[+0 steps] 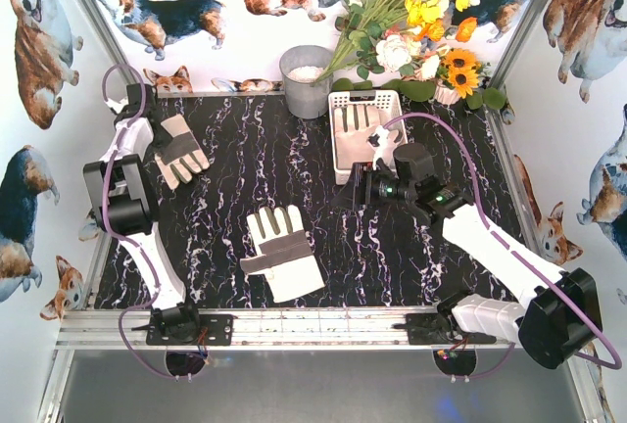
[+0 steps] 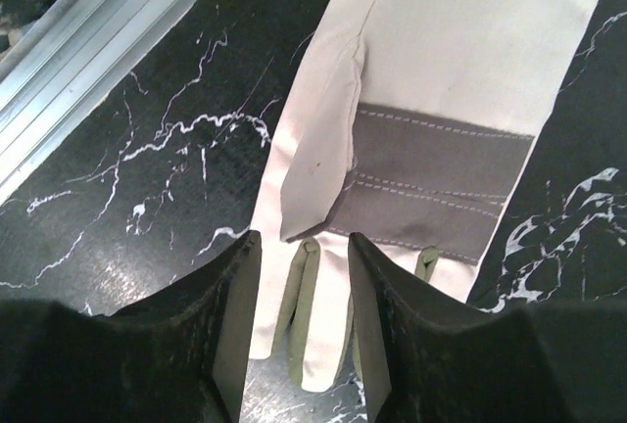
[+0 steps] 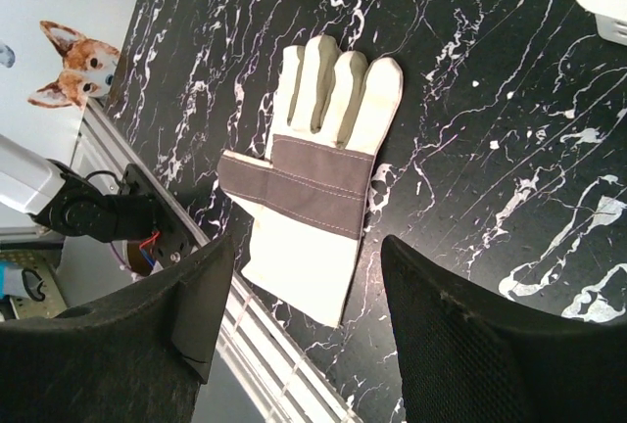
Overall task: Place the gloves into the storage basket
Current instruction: Pick up the glove from the center of the board, then place the glove at the center of the board, then pick up the glove from the center of the board, then pair the glove with the glove.
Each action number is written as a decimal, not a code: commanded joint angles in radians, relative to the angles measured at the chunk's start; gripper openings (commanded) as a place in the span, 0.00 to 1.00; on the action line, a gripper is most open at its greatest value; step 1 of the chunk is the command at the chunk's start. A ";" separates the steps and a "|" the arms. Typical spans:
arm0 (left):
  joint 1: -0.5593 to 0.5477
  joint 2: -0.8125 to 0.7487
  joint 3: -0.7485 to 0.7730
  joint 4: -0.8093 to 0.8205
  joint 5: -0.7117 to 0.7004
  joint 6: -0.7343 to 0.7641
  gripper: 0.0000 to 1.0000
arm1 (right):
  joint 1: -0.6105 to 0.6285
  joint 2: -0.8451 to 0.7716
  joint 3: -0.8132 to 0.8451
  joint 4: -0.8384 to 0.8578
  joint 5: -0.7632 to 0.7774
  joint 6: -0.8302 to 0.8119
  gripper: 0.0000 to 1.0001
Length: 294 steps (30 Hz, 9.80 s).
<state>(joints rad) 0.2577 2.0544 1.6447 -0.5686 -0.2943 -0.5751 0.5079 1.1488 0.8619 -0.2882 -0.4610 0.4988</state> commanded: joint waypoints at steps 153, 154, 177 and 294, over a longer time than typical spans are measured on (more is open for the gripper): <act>-0.669 -1.128 -0.782 0.089 0.433 -0.067 1.00 | 0.345 -0.136 -0.349 0.094 0.909 0.301 0.11; -0.668 -1.125 -0.785 0.095 0.435 -0.068 1.00 | 0.346 -0.128 -0.350 0.080 0.901 0.324 0.18; -0.640 -1.153 -0.877 0.050 0.476 -0.090 1.00 | -0.067 -0.006 -0.208 -0.044 0.275 -0.012 0.65; -0.622 -1.167 -0.945 0.342 0.613 -0.381 0.39 | 0.692 0.359 0.400 -0.090 0.920 0.059 0.00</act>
<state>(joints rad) -0.3656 0.9165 0.6319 -0.2119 0.3630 -1.0260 1.2091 1.5978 1.2423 -0.4019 0.4614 0.4931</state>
